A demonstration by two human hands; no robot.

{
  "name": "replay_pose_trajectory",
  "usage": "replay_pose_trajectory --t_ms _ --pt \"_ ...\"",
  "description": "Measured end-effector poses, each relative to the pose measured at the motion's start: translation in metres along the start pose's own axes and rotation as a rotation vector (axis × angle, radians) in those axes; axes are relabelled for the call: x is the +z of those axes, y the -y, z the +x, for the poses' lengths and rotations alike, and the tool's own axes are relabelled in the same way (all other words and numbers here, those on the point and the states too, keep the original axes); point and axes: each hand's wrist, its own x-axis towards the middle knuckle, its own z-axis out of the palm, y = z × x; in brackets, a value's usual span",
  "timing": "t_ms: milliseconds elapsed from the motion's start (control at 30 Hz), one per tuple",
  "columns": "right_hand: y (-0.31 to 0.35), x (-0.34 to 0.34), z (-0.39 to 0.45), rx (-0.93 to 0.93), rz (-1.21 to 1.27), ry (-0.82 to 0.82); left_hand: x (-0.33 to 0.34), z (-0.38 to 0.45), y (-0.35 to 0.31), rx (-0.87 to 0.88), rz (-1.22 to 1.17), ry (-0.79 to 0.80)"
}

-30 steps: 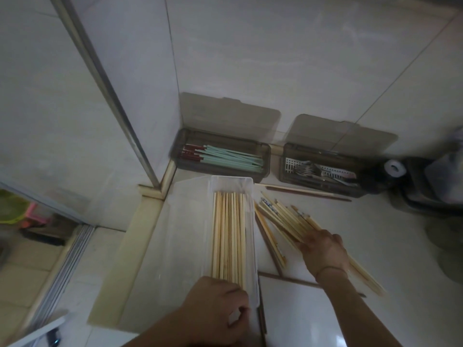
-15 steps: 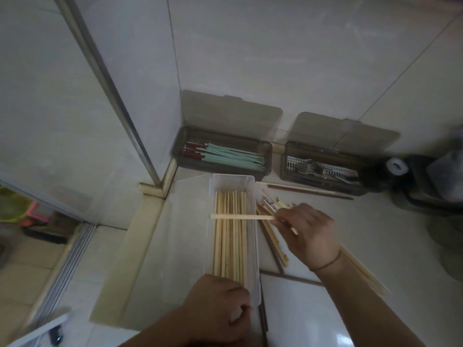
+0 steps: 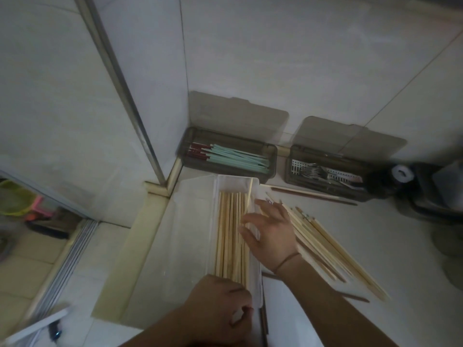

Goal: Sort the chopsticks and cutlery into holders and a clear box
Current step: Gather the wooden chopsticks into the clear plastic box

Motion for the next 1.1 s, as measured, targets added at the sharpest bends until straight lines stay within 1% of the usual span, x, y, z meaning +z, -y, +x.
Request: replay_pose_trajectory --t_ms 100,167,200,233,300,333,367,400,433,467,500,533,567,600,633,733,800,933,1033,1100 --pt "0.005 0.001 -0.008 -0.048 -0.196 0.177 0.001 0.000 0.000 0.001 0.003 -0.009" --pt "0.005 -0.001 -0.012 -0.090 -0.223 0.247 0.001 0.000 0.001 -0.002 0.001 -0.010" --pt "0.001 -0.001 -0.015 -0.109 -0.185 0.238 0.001 0.000 0.001 -0.002 0.002 -0.009" --pt "-0.002 -0.002 -0.016 -0.122 -0.109 0.188 0.001 0.000 0.001 0.000 0.000 -0.006" --pt "-0.013 -0.004 -0.021 -0.073 0.105 0.007 0.002 0.000 0.002 0.005 -0.005 0.003" --pt "-0.019 -0.006 -0.024 0.005 0.177 -0.101 0.002 -0.001 0.002 0.006 -0.004 0.003" --pt "-0.028 -0.008 -0.028 0.118 0.185 -0.185 0.002 -0.001 0.002 0.005 -0.004 0.001" --pt "-0.039 -0.009 -0.032 0.261 0.148 -0.207 0.002 -0.001 0.002 0.001 -0.006 0.000" --pt "-0.050 -0.009 -0.037 0.412 0.105 -0.158 0.003 -0.001 0.002 -0.003 -0.008 -0.001" --pt "-0.062 -0.009 -0.040 0.542 0.062 -0.066 0.003 -0.001 0.002 -0.004 -0.007 -0.001" --pt "-0.073 -0.008 -0.044 0.624 0.016 0.045 0.004 -0.001 0.003 -0.005 -0.005 0.000" --pt "-0.080 -0.007 -0.048 0.662 -0.037 0.151 0.004 -0.001 0.003 -0.006 -0.005 0.001" --pt "-0.085 -0.006 -0.051 0.661 -0.093 0.232 0.004 -0.001 0.003 -0.007 -0.006 0.000" --pt "-0.088 -0.006 -0.054 0.643 -0.137 0.281 0.004 -0.001 0.003 -0.008 -0.009 -0.002" --pt "-0.088 -0.005 -0.055 0.622 -0.171 0.292 0.004 -0.001 0.004 -0.007 -0.008 -0.003" --pt "-0.082 -0.002 -0.061 0.538 -0.241 0.276 0.004 -0.001 0.003 -0.003 0.000 0.002" --pt "-0.080 0.000 -0.063 0.519 -0.265 0.242 0.004 -0.001 0.003 -0.009 -0.003 0.001" --pt "-0.082 -0.001 -0.059 0.690 -0.097 0.169 0.003 -0.001 0.002 -0.012 -0.007 -0.001" --pt "-0.084 -0.006 -0.056 0.690 -0.073 0.100 0.002 0.000 0.001 -0.004 -0.003 -0.011" --pt "-0.087 -0.010 -0.053 0.697 -0.060 0.103 0.002 0.000 0.001 -0.004 0.011 -0.020"
